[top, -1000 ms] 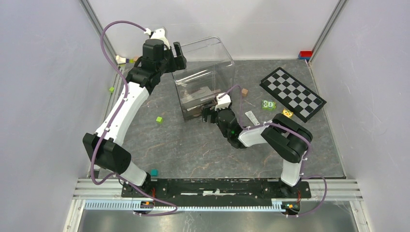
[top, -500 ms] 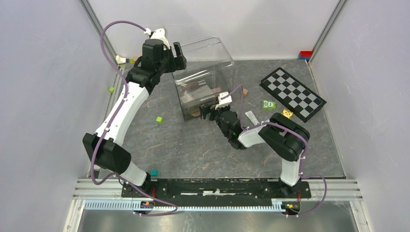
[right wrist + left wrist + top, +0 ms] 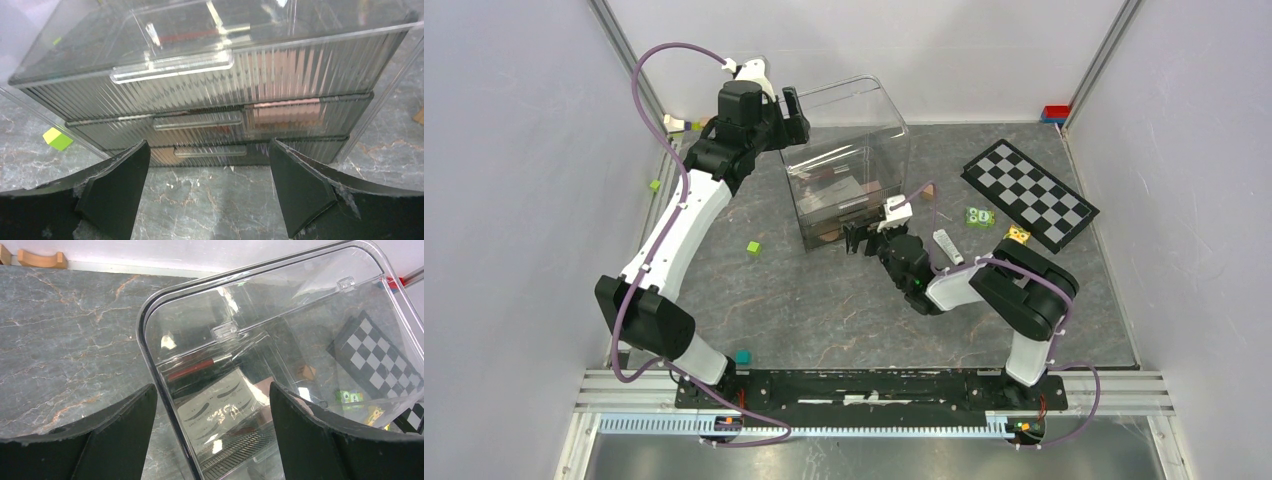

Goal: Organize the makeup
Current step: Close the drawer in the storage box, then move the storage box to the center of the board.

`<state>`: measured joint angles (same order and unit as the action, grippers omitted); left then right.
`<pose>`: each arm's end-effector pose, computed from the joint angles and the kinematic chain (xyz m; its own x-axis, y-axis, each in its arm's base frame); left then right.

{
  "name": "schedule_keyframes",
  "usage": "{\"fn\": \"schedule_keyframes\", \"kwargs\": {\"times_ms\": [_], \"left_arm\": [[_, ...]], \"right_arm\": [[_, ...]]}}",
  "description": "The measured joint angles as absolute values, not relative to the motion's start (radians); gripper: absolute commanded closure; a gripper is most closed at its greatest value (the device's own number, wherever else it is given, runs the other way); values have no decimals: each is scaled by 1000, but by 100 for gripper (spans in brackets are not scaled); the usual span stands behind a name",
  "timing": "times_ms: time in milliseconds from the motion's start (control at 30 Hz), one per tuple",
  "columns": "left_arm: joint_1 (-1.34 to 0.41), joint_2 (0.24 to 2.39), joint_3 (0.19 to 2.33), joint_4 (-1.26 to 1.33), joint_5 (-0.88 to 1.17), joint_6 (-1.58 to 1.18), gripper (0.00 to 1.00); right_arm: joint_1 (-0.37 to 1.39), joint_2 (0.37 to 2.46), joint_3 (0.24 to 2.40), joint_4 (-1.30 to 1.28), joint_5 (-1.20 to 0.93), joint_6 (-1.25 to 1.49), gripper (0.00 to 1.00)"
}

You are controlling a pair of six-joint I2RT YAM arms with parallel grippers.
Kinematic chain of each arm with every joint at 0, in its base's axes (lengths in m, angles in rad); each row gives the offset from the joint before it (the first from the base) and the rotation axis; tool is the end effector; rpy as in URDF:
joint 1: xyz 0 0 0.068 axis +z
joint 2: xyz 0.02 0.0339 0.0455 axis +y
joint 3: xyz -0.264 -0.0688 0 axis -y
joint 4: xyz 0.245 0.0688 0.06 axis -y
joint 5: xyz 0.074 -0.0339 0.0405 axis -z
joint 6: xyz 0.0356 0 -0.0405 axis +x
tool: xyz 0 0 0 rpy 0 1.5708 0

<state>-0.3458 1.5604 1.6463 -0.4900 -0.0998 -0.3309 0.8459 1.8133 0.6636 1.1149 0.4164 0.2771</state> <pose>0.3369 -0.1176 0.4153 -0.4314 -0.1882 -0.8823 0.1173 0.9580 -0.2617 0.2394 0.2486 0.1670 -0.1362 0.2236 -0.9651 -0.3944 0.8814 0.2599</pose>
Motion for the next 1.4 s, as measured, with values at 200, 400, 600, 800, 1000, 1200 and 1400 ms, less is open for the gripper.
{"fn": "schedule_keyframes", "kwargs": {"times_ms": [200,400,600,800,1000,1200,1400], "left_arm": [[-344,1560,1646,-490,-94,-331,14],[-344,1562,1647,-491,-93,-330,13],[-341,1578,1654,-468,-92,-322,13],[-340,1581,1656,-463,-90,-319,13],[-340,1581,1662,-471,-82,-309,12],[-340,1581,1673,-495,-66,-298,12],[-346,1574,1674,-514,-50,-294,13]], "right_arm": [[845,1837,699,1043,424,315,6],[842,1899,787,1005,426,331,5],[839,1940,850,977,448,338,6],[836,1940,841,987,437,353,6],[836,1816,667,997,418,368,5],[832,1613,569,939,402,369,3],[796,1403,548,768,403,356,1]]}}
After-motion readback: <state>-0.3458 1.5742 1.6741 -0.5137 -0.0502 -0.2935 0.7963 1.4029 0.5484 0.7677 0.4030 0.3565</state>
